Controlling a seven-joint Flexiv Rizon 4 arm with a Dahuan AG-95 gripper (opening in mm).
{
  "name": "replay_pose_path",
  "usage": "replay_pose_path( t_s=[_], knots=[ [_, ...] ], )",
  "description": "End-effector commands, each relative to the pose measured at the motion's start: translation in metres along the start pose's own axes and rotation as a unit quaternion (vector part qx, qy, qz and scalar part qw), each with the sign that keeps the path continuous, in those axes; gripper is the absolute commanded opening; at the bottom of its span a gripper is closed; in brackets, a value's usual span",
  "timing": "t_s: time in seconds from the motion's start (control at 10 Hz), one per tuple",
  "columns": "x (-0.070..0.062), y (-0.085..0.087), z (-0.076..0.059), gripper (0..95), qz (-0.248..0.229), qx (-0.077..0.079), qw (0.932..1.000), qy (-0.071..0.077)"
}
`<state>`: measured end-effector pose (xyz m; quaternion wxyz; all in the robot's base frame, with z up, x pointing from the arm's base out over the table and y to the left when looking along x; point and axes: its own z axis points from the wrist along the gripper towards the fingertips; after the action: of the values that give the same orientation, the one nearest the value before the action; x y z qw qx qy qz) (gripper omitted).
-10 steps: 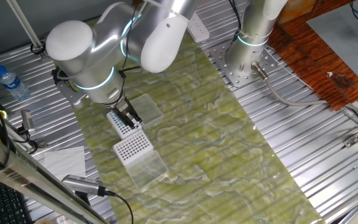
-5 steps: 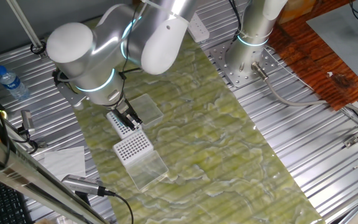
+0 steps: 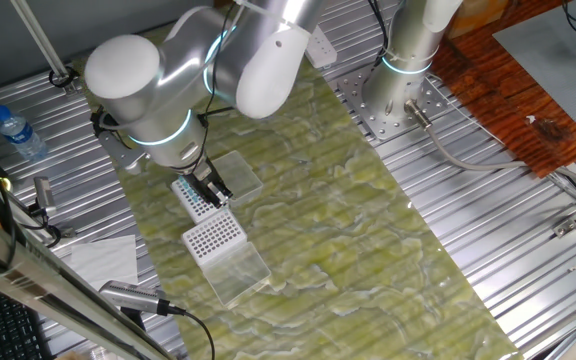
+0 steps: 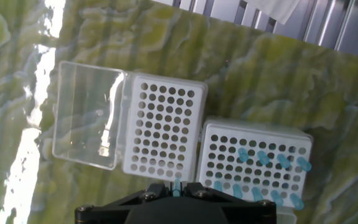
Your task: Transfer all medium pipette tips from one holder to another
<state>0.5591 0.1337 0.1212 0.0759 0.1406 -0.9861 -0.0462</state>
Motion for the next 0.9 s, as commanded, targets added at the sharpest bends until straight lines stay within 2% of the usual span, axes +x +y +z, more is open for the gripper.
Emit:
replay_pose_path(
  t_s=[0.1, 0.2, 0.5, 0.7, 0.8, 0.9],
  knots=[
    [0.000, 0.000, 0.002, 0.0, 0.000, 0.002, 1.0000, -0.002],
    [-0.001, 0.000, 0.003, 0.0, 0.001, 0.002, 1.0000, -0.003],
    [0.002, 0.001, 0.014, 0.0, 0.001, 0.009, 0.9997, -0.024],
    [0.005, 0.001, 0.017, 0.0, -0.008, 0.011, 0.9995, -0.028],
    [0.005, 0.001, 0.017, 38.0, -0.013, 0.012, 0.9995, -0.027],
    [0.005, 0.001, 0.017, 38.0, -0.024, 0.019, 0.9992, -0.025]
  ],
)
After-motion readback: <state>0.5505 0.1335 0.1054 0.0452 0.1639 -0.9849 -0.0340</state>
